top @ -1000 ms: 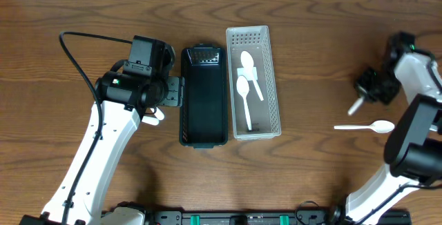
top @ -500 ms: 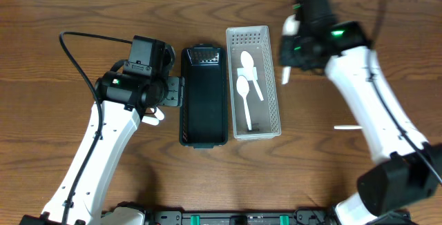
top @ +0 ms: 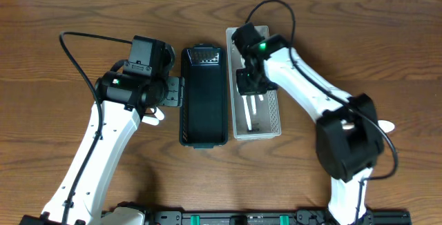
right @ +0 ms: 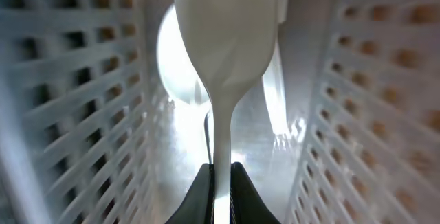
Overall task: Pack container
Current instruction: 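Place the spoon in the white basket and release it, then move right gripper to the last spoon and grasp it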
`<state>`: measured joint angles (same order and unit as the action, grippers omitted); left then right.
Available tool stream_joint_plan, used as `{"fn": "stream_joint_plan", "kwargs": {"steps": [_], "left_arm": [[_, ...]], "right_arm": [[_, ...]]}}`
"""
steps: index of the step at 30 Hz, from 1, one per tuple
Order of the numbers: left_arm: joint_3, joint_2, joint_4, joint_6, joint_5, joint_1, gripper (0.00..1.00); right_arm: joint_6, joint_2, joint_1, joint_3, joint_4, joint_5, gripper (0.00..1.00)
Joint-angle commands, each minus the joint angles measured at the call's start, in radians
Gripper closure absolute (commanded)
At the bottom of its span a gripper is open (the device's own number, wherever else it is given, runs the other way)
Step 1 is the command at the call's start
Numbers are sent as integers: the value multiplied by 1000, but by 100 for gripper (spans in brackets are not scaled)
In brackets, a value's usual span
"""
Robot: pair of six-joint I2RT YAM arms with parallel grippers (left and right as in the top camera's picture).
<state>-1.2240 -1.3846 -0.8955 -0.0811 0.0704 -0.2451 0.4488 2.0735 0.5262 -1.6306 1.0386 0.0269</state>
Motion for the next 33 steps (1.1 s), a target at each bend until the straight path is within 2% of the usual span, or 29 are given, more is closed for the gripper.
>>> {"fn": "stream_joint_plan", "kwargs": {"steps": [1,7,8,11,12,17,20,23,27,30,33], "left_arm": [[-18,-2,-10,5,-15,-3,31],[-18,-2,-12,5,-16,-3,31],[-18,-2,-12,5,-15,-3,31],[-18,-2,-12,5,-16,-3,31],[-18,-2,-12,5,-16,-3,31],[-18,-2,-12,5,-16,-3,31],[-18,-2,-12,5,-16,-3,31],[-18,-2,-12,5,-16,-3,31],[-18,-2,-12,5,-16,-3,31],[-18,-2,-12,5,-16,-3,31],[-18,-2,-11,5,-16,-3,31]], "right_arm": [[18,23,6,7,2,11,94],[-40,-14,-7,-57,26,11,81],[-51,-26,-11,-88,45,6,72],[-90,-65,-27,-193,103,-5,34],[-98,-79,-35,-230,121,-13,25],[-71,-157,-90,-369,198,-82,29],[76,-227,-164,-392,247,-204,30],[298,-288,-278,-391,343,-299,23],[526,-315,-463,-390,497,-294,1],[615,-314,-596,-352,571,-253,1],[619,-314,-699,-261,558,-172,1]]}}
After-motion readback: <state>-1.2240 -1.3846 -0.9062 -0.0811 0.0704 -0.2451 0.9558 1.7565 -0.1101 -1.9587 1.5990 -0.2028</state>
